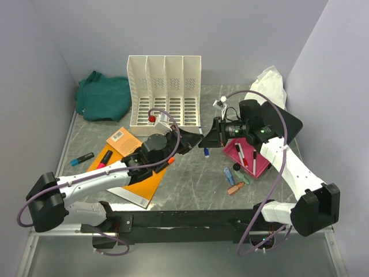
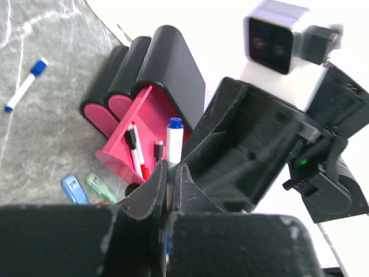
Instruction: Organize the desk
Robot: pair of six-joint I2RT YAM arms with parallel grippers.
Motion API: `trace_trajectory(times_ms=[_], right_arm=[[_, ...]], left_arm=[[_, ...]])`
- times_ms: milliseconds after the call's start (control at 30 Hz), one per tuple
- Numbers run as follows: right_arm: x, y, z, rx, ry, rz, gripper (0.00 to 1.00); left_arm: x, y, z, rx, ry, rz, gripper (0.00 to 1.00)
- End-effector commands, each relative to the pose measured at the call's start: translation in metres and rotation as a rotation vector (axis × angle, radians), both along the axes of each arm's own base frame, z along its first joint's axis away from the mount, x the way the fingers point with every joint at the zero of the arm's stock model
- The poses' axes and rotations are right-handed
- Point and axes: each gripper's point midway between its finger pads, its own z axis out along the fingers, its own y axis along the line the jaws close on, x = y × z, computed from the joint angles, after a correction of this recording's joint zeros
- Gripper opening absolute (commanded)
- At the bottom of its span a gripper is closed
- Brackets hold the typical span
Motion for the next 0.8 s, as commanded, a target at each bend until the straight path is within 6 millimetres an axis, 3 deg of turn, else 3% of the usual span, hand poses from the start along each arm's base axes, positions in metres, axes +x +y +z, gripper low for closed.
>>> trace_trajectory(times_ms=[0,67,100,233,267,300,367,467,567,633,767], right_arm=[[0.003,0.002,0.007,0.023,-0.029,0.002,0.11],[0.004,0.000,0.006,0.017,-0.035,-0.007,0.04],[0.004,-0.002,0.008,0.016,-0.045,-0.016,0.00],[0.013,-0.022,0.009,-0.034,-0.099,-0.092,0.00],[0.013,-0.027,0.012,-0.050,-0.157,-0.095,0.00],[0.015,-0.033,0.017,-0.063,-0.201,-0.107,0.00],[0.022,-0.053,0.016,-0.135,-0.277,-0.175,0.00],[0.031,-0.083,0.007,-0.277,-0.362,-0.291,0.00],[0.037,-0.118,-0.008,-0.459,-0.445,-0.424,0.00],[0.036,-0.138,-0.024,-0.562,-0.462,-0.476,0.00],[0.034,-0.173,-0.054,-0.719,-0.412,-0.592,0.01]], left_arm=[[0.001,-0.005,0.036,-0.075,-0.058,-0.012,0.01],[0.000,-0.004,0.035,-0.064,-0.060,-0.013,0.03],[0.000,-0.003,0.035,-0.059,-0.060,-0.014,0.11],[-0.005,0.009,0.029,-0.023,-0.065,-0.005,0.37],[-0.006,0.013,0.028,-0.016,-0.070,0.002,0.50],[-0.007,0.017,0.021,0.012,-0.061,0.007,0.57],[-0.012,0.029,0.017,0.046,-0.080,0.013,0.74],[-0.020,0.050,-0.004,0.146,-0.081,0.028,0.91],[-0.028,0.076,-0.036,0.264,-0.050,0.051,0.99],[-0.035,0.095,-0.061,0.341,-0.015,0.063,1.00],[-0.046,0.118,-0.091,0.388,0.028,0.077,0.99]])
